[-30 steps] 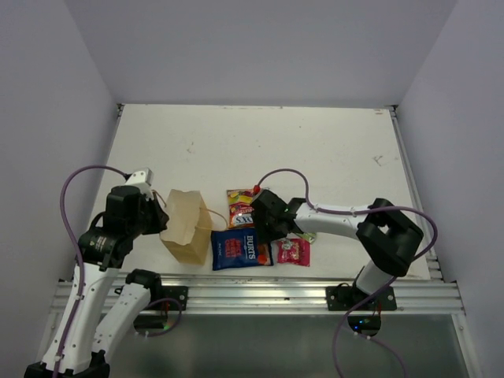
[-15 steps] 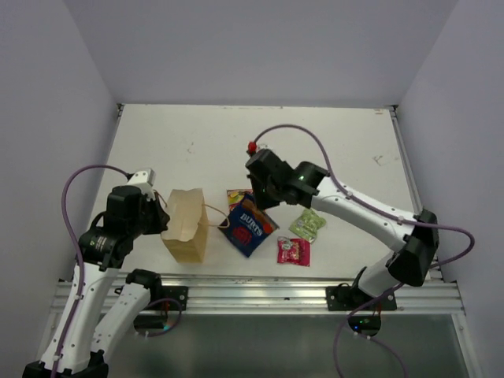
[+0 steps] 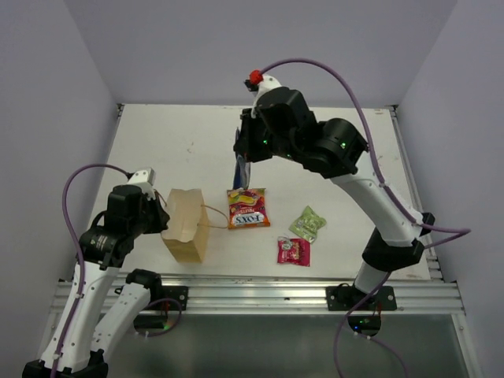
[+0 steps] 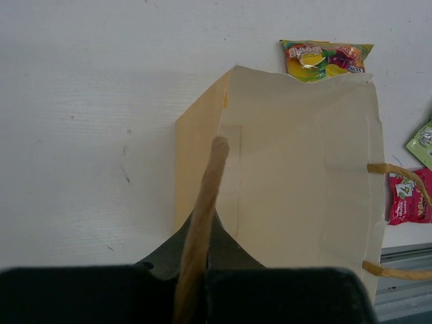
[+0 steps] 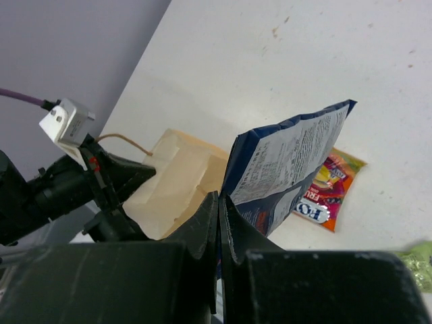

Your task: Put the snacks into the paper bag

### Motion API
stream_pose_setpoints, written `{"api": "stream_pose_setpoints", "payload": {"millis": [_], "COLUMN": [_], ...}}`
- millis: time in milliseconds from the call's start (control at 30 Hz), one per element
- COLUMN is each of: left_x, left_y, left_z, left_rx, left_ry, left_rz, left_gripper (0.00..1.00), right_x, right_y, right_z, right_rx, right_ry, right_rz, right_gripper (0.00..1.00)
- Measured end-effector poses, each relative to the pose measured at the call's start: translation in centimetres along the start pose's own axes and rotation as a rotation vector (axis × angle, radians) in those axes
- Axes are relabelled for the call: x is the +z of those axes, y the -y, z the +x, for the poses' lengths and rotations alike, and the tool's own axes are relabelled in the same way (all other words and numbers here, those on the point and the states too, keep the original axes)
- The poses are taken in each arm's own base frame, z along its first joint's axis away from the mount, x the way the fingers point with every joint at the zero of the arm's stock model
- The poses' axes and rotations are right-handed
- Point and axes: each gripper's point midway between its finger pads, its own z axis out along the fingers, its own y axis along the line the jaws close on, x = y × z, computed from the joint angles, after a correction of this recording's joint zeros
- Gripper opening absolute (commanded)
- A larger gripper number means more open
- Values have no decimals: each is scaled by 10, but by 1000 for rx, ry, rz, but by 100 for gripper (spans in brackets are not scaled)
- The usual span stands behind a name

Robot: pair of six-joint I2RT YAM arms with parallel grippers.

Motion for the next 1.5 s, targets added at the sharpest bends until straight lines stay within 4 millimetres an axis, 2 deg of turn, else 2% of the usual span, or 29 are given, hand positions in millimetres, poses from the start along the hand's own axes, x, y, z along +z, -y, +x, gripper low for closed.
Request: {"api": "stream_pose_setpoints", "payload": {"millis": [67,167,233,433,567,833,1067,1200,1367,1500], "left_x": [0,0,1,1,1,2,2,2,3,3], "left_y": [0,0,0,0,0,0,0,0,0,0], "left_z": [0,0,0,-1,-1,-1,-1,-1,-1,-1], "left_rx": [0,0,0,1,1,0,1,0,0,0], "left_ry": [0,0,-1,3,2,0,-1,-3,-3,-2], "left_rz": [-2,-2,-2,-3,-3,-4,-3,-5,-4,-5], "left_gripper": [0,0,0,0,0,0,0,0,0,0], "right_x": [14,31,35,19,11,1,-4,-4,1,18], "right_y": [-10,-38,-60,-104,-123,-143,-152,-155,-157,-153], "right_z": [13,34,44,56,56,56,44,43,51,78], "right_rx": [-15,-43,-56,-63,-60,-61,-45,-42,-47,-68], "right_ry": [-44,-100,-118,-126,-111,-94,-55,-54,-76,-149], "right_rz": [-12,-55,-100,-224,-280,-342,-382,-397,-403,-378], "right_gripper": [0,0,0,0,0,0,0,0,0,0]}}
